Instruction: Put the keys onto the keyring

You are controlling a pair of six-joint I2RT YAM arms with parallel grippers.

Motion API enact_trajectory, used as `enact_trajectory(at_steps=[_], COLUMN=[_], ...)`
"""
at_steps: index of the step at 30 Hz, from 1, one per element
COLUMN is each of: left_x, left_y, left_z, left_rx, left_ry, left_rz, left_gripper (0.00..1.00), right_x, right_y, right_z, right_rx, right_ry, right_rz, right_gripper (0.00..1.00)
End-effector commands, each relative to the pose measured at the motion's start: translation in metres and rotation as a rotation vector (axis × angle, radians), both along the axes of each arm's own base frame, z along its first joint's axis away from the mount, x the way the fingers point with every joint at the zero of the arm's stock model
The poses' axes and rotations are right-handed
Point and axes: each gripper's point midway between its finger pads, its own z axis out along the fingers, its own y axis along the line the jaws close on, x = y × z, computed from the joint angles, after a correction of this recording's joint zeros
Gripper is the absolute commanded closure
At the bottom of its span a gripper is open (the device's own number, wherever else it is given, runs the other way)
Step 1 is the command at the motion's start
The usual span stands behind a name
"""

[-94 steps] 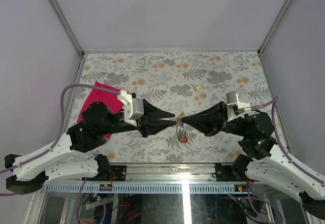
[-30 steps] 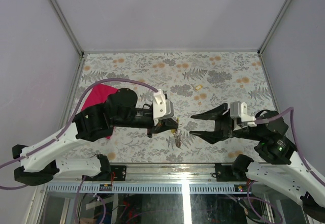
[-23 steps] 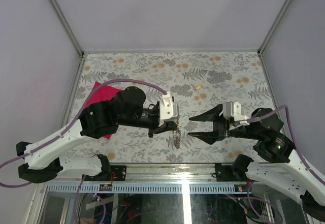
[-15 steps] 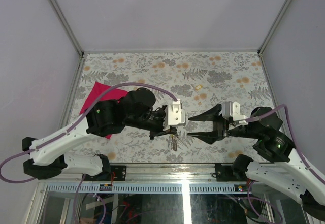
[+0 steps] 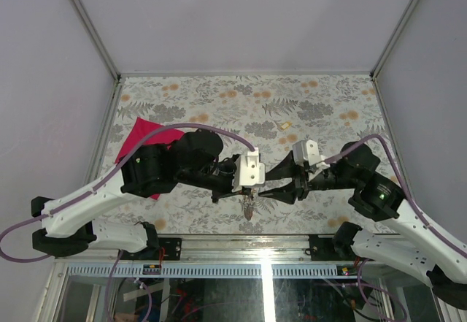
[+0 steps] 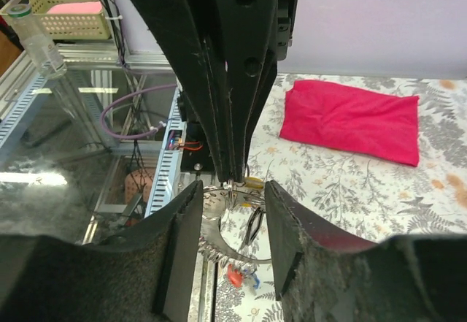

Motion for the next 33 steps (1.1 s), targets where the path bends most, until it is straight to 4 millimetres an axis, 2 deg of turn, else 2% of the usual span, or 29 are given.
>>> enact_trajectory(at_steps=[1, 12, 25, 30, 33], left_x=[0.001, 0.003, 0.003, 0.002, 0.003], left_y=[0.0, -0.001, -0.002, -0.004, -0.005], left_z=[0.022, 0.022, 0.024, 0.022, 0.023], left_rx=[-0.058, -0.054, -0.058, -0.054, -0.056], left_ry=[-0.046, -0.049, -0.046, -0.041, -0.043], left_rz=[-0.002, 0.013, 0.013, 0.011, 0.013], left_gripper=[1.0, 1.0, 1.0, 1.0, 1.0], right_x=[-0.008, -0.007, 0.005, 0.006, 0.007], right_y=[0.006, 0.012, 0.016, 0.016, 0.017], right_z=[0.017, 0.002, -0.011, -0.009, -0.006], right_rx=[0.041, 0.007, -0.035, -0.026, -0.008], right_ry=[-0.008, 0.035, 0.048, 0.045, 0.05], right_rz=[0.067, 0.09, 0.038, 0.036, 0.029], right_gripper=[0.56, 0.62, 0.71, 0.78, 0.91])
